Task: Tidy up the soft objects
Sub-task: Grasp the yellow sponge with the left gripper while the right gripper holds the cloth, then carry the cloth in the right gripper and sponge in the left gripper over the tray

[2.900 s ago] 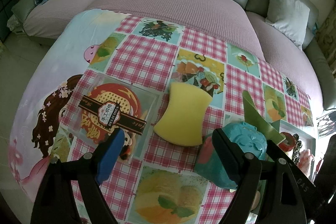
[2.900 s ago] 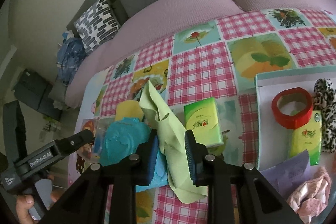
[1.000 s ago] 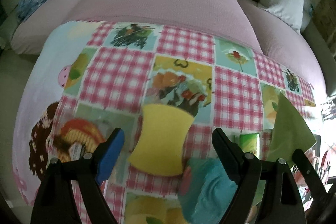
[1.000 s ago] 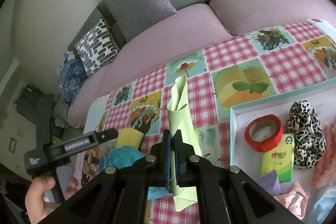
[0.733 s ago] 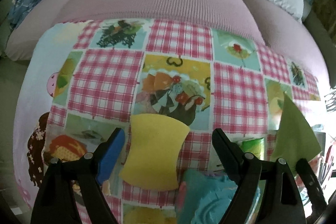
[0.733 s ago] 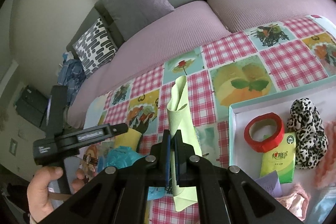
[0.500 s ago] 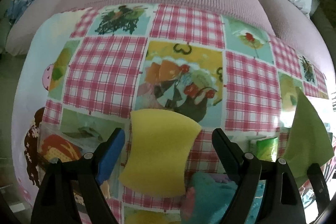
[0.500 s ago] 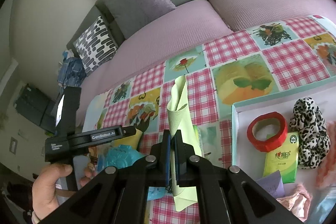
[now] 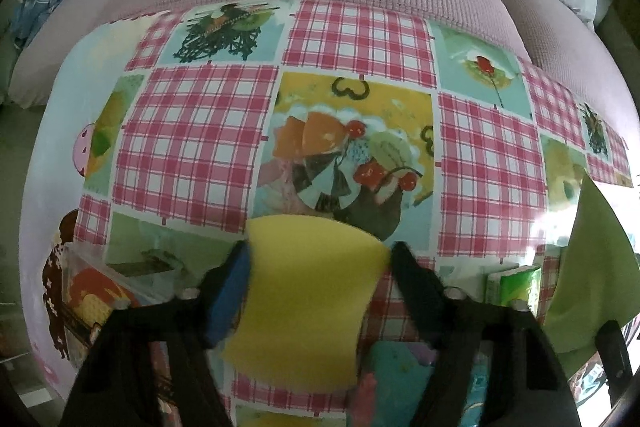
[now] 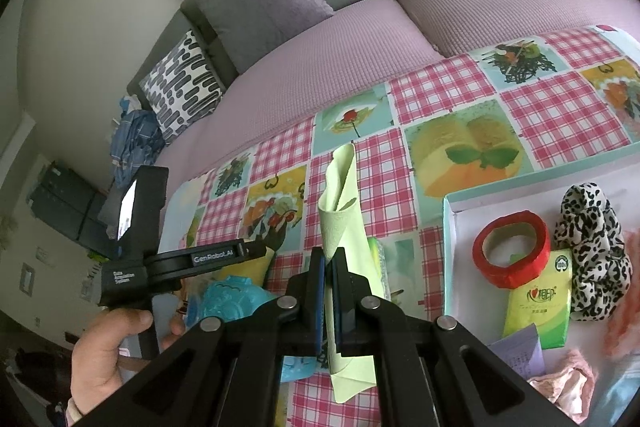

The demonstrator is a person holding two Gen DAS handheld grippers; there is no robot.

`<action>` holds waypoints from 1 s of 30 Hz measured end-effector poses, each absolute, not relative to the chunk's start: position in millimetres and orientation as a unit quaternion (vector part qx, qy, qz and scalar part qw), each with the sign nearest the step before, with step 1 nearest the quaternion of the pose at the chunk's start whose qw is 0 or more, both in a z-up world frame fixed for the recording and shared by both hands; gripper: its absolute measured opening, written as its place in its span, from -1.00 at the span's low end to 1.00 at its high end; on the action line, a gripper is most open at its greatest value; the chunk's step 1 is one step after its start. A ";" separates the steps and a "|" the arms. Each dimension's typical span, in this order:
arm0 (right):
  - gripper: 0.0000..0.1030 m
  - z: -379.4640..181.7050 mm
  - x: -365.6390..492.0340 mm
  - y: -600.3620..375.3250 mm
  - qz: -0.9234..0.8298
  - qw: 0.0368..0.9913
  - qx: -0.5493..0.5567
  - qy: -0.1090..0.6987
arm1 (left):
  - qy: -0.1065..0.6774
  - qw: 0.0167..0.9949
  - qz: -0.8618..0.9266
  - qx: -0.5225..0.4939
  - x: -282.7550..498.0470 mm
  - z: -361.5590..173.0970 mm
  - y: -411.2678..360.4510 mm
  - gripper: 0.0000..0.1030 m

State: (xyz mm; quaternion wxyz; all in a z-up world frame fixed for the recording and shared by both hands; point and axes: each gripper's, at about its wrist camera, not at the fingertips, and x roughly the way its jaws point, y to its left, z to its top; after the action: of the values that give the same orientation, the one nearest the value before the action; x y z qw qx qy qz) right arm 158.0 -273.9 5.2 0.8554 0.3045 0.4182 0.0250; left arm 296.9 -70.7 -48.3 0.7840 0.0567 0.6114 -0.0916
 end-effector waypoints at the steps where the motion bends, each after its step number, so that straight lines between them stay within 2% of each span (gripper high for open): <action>1: -0.93 5.2 158.0 -273.8 0.025 0.855 0.304 0.419 | 0.610 0.785 -0.092 0.057 298.4 -48.7 -70.8 0.32; 7: -0.93 7.1 156.9 -275.2 0.024 0.856 0.307 0.416 | 0.597 0.796 -0.091 0.033 297.7 -40.5 -62.1 0.21; 21: -0.93 13.0 153.3 -277.4 0.025 0.859 0.308 0.408 | 0.505 0.859 -0.082 -0.027 255.3 30.7 -41.5 0.20; 30: -0.93 21.3 146.6 -281.8 0.024 0.864 0.310 0.397 | 0.480 0.874 -0.075 -0.007 232.9 50.1 -50.1 0.20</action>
State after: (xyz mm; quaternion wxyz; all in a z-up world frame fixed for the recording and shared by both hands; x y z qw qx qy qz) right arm 146.6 -281.8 21.3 0.8639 0.3095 0.3966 0.0237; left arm 232.9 -50.1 50.1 0.8743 -0.0066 0.4795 -0.0752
